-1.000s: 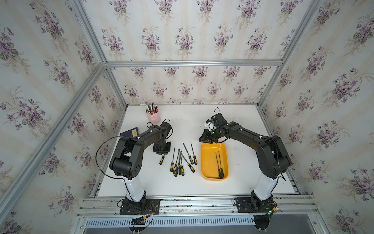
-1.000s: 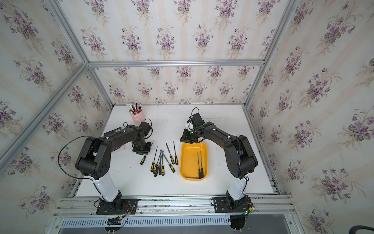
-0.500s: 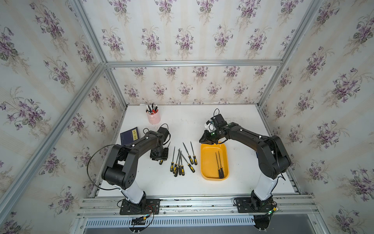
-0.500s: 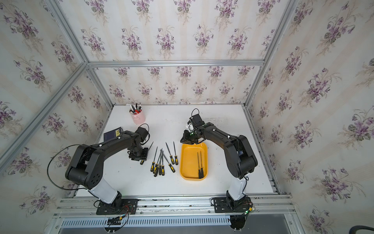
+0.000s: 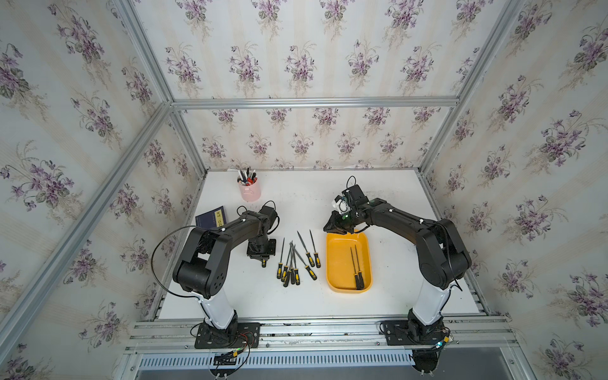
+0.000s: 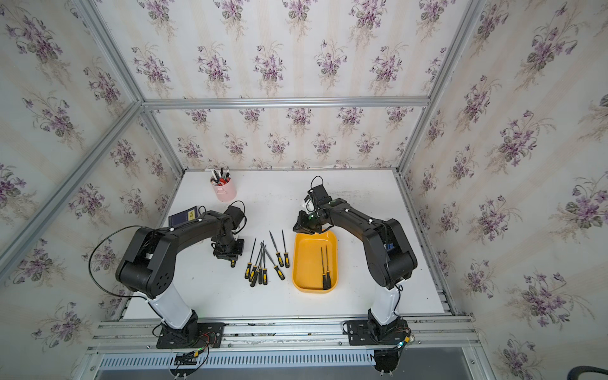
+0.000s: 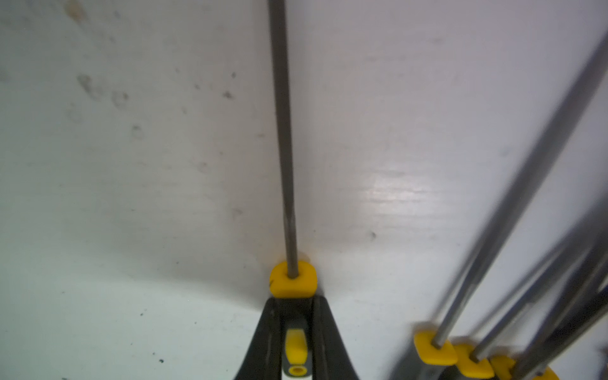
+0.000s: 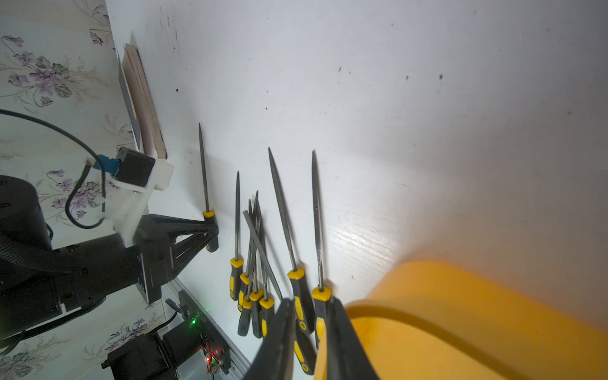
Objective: Put the file tool into the storage box
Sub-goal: Pick up the file tool from the center of the board.
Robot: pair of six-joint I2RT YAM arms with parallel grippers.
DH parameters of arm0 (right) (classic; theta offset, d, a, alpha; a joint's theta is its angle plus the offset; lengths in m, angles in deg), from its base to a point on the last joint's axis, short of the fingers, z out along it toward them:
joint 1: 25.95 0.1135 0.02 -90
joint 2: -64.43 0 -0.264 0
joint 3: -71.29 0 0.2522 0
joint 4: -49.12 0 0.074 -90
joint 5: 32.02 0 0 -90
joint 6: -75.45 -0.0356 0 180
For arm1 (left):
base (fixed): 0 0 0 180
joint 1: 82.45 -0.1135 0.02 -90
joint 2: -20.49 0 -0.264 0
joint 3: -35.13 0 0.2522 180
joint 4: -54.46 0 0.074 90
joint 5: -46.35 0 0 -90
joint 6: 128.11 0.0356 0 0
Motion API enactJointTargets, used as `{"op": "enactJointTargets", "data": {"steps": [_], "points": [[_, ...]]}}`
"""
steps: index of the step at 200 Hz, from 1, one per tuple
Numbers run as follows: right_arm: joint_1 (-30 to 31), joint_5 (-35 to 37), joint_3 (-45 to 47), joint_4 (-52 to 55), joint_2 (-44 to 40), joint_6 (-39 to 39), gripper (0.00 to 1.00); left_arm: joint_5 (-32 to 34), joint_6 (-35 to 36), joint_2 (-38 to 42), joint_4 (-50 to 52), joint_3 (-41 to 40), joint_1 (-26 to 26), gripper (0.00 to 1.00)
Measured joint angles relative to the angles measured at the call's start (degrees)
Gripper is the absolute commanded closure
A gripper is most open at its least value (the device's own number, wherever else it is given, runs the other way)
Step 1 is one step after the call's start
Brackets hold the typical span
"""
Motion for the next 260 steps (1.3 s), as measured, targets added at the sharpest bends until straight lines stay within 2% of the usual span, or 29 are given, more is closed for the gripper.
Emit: {"op": "enactJointTargets", "data": {"steps": [28, 52, 100, 128, 158, 190, 260], "points": [[0.0, 0.0, 0.0, 0.2, -0.1, 0.2, 0.78, -0.7, 0.7, 3.5, 1.0, 0.5, 0.0, 0.92], [0.0, -0.1, -1.3, 0.3, -0.3, 0.2, 0.76, -5.6, 1.1, 8.8, 2.6, 2.9, -0.1, 0.92], [-1.0, -4.9, -2.3, -6.0, -4.7, -0.3, 0.64, -26.6, 1.2, 14.3, 3.3, 8.3, 0.3, 0.92], [-1.1, -9.3, -2.4, -12.3, -6.0, -0.5, 0.63, -38.1, 0.6, 15.3, 2.7, 10.3, 1.3, 0.92], [-1.1, -13.6, -1.4, -18.6, -6.0, -2.1, 0.62, -46.6, -0.3, 15.7, 1.1, 10.4, 3.0, 0.92], [-1.0, -16.9, 1.2, -25.6, -6.4, -5.8, 0.63, -50.6, -0.7, 15.8, -0.3, 9.7, 3.6, 0.92], [1.3, -19.0, 0.2, -30.0, -4.9, -8.1, 0.65, -51.8, -1.3, 15.5, -0.9, 9.6, 4.4, 0.92]]}}
